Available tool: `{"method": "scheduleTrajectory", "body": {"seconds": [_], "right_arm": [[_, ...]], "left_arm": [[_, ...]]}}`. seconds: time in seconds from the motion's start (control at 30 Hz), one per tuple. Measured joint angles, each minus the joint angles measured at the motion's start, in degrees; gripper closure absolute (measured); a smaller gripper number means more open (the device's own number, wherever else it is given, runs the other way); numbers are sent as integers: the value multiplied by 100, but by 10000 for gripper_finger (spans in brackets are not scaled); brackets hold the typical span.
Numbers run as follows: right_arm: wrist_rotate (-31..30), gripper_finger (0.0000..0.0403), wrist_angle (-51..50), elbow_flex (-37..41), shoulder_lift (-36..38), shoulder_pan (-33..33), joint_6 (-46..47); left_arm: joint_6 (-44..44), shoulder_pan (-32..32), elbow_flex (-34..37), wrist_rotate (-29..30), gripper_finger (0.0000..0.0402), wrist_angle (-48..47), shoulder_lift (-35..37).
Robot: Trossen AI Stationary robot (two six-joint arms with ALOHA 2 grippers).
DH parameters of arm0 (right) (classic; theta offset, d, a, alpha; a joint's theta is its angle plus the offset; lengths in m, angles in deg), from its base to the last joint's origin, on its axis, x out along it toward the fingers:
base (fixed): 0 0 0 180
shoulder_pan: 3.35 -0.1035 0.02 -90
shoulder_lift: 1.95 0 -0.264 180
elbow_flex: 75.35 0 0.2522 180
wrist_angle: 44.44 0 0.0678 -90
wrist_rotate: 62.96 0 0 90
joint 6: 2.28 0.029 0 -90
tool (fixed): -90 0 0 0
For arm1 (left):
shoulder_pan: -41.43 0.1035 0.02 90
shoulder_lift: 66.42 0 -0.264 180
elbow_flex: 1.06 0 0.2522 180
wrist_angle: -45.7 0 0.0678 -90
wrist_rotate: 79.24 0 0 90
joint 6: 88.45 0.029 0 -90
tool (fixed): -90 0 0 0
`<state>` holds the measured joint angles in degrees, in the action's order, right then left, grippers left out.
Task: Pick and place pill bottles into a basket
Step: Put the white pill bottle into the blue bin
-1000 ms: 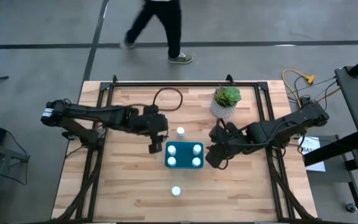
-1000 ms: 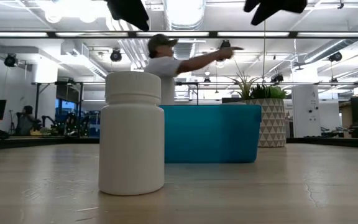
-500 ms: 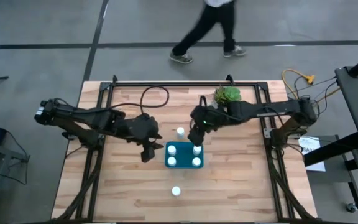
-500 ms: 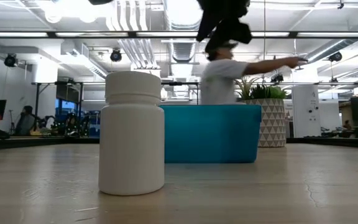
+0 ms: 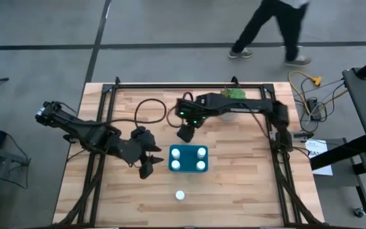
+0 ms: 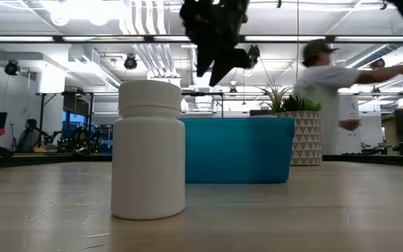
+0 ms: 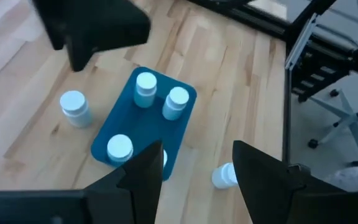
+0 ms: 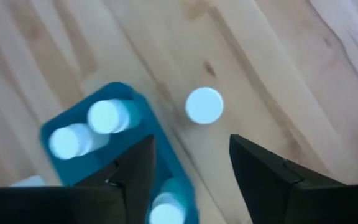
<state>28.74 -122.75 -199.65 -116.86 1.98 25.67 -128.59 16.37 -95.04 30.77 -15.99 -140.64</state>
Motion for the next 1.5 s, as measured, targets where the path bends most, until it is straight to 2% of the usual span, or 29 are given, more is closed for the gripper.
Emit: {"method": "scheduleTrajectory", "body": {"seconds": [0.2,0.47,0.63,1.13,1.5], "right_arm": [[-25,160,-836,-1282,-1048,25,-164],[-75,148,-1287,-2079,-1783,149,-165],[-53,147,-1511,-2057,-1952,232,-192],[222,129,-1351,-2006,-2199,224,-88],[189,139,-1158,-1585,-2201,237,46]], "left_arm": [[-7,-79,0,2,226,-10,-147],[-164,-355,0,0,226,-74,-145],[-302,-524,2,0,226,-69,-124],[-323,-620,11,0,226,-111,-126],[-321,-664,11,-3,226,-108,-126]]}}
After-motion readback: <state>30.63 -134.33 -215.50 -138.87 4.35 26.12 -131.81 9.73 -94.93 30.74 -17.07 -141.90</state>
